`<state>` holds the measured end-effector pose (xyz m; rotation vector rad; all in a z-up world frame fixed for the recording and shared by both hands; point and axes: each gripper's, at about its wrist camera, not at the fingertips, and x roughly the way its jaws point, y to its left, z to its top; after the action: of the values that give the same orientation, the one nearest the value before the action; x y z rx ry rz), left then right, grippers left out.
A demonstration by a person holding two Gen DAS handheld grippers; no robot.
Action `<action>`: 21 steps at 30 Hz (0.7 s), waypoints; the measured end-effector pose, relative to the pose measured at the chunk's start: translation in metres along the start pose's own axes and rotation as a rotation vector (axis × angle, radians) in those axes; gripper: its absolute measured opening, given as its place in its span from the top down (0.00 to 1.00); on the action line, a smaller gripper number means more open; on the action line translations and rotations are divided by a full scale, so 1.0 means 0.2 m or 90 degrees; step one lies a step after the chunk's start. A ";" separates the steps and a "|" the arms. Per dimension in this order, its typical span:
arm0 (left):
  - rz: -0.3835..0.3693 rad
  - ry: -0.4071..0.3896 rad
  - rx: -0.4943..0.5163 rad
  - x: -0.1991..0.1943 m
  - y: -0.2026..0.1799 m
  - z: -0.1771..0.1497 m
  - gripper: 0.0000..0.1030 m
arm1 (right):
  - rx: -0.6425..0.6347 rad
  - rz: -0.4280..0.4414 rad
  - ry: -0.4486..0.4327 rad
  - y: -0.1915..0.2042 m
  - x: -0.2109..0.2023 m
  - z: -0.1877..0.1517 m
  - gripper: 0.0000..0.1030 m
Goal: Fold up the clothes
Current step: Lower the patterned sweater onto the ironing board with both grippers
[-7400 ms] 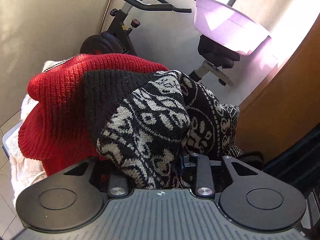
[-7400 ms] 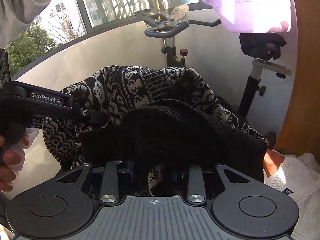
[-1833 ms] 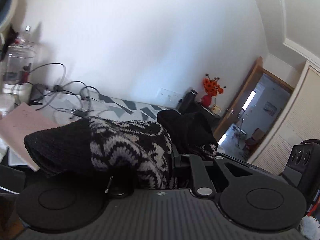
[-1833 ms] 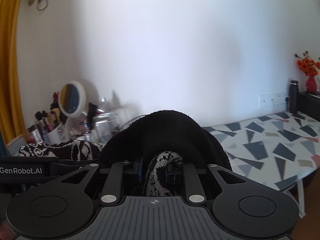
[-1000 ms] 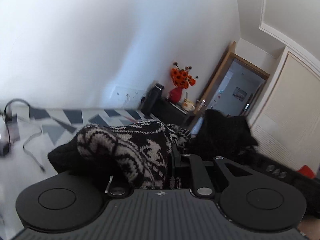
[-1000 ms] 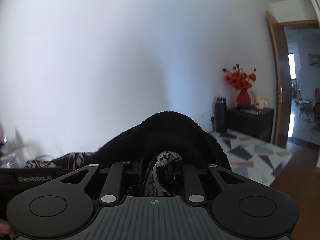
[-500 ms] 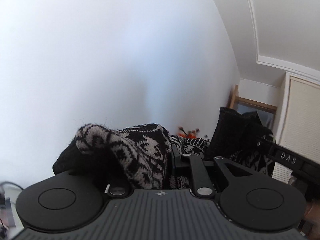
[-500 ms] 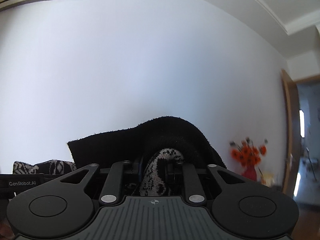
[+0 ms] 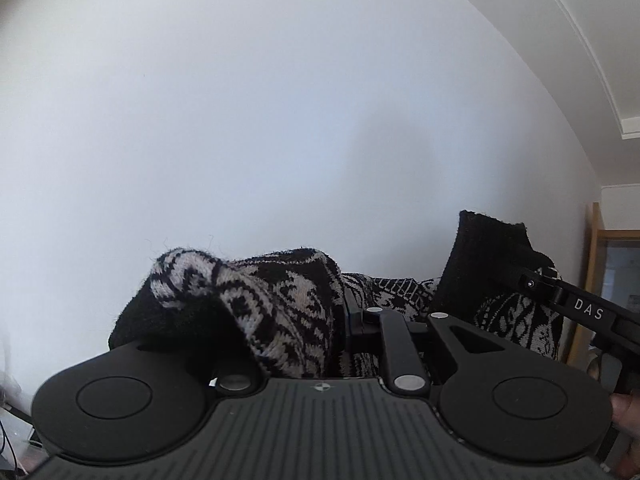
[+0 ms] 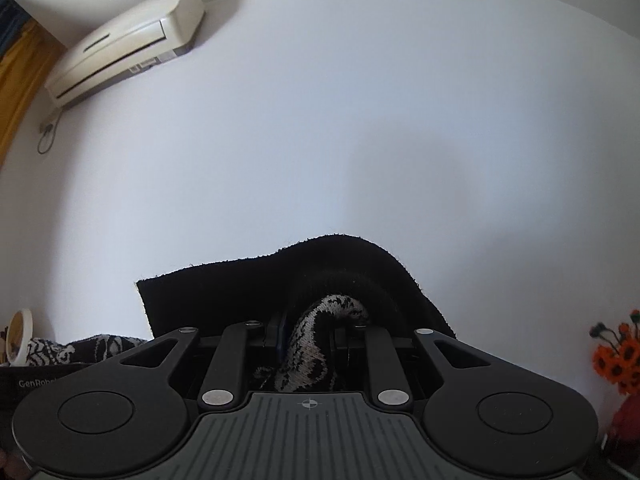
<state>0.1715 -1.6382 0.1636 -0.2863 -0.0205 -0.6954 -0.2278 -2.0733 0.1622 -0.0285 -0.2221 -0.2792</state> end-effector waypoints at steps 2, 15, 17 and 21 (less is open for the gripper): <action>0.024 0.006 0.018 0.01 -0.10 -0.05 0.81 | 0.000 0.017 -0.005 -0.11 0.00 -0.02 0.84; 0.155 0.484 -0.063 0.15 0.02 -1.25 0.81 | 0.073 0.001 0.464 -0.59 0.04 -1.16 0.84; 0.173 0.541 -0.057 0.08 0.03 -1.44 0.81 | 0.079 -0.021 0.538 -0.62 0.00 -1.40 0.83; 0.198 0.608 -0.016 -0.02 0.00 -1.72 0.81 | 0.103 -0.054 0.629 -0.58 -0.12 -1.83 0.82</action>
<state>0.1419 -1.7282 -0.1665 0.0418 0.9253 -0.4661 -0.2054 -2.2004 -0.2008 0.2766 0.7372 -0.3303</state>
